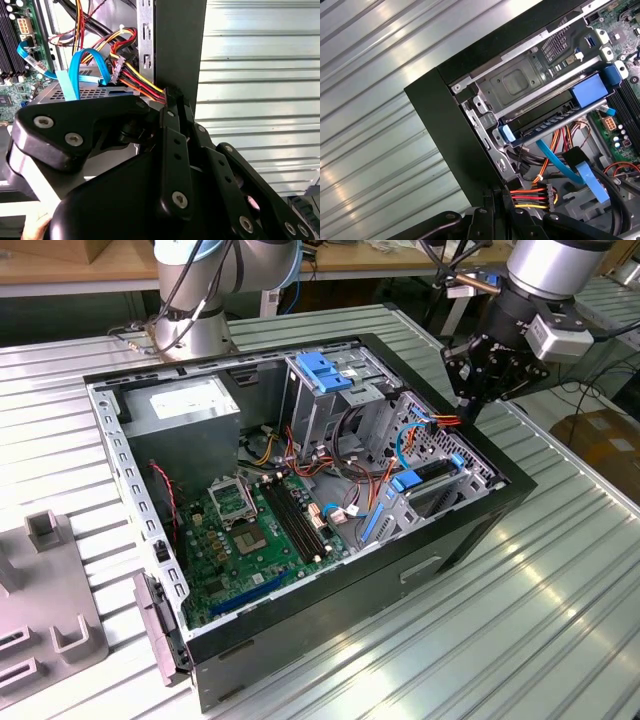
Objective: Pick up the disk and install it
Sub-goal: 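Insert the first disk wire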
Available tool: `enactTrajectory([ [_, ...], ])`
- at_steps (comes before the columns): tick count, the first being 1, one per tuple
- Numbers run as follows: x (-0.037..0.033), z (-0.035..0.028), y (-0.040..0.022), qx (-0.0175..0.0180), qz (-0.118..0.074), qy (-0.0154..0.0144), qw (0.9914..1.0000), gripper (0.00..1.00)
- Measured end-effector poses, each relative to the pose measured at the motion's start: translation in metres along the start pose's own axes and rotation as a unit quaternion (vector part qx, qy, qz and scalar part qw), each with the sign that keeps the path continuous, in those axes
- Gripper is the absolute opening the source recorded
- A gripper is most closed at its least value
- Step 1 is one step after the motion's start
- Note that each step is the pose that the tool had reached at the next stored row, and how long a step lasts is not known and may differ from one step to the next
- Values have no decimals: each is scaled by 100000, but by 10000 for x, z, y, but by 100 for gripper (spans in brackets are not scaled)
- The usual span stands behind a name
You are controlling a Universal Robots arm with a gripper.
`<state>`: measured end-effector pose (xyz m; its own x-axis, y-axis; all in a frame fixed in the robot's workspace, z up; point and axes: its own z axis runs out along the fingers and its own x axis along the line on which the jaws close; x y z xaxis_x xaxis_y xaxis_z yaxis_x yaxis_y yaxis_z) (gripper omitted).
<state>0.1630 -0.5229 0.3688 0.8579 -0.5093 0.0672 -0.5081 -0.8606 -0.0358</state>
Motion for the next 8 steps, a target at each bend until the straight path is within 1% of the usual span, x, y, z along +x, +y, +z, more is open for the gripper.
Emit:
enactTrajectory([
  [2,-14,-1,7,-35,488,19,99999,18],
  [5,-59,-4,35,-43,650,22,99998,18],
  [8,-77,-4,46,-89,1358,50,99991,18],
])
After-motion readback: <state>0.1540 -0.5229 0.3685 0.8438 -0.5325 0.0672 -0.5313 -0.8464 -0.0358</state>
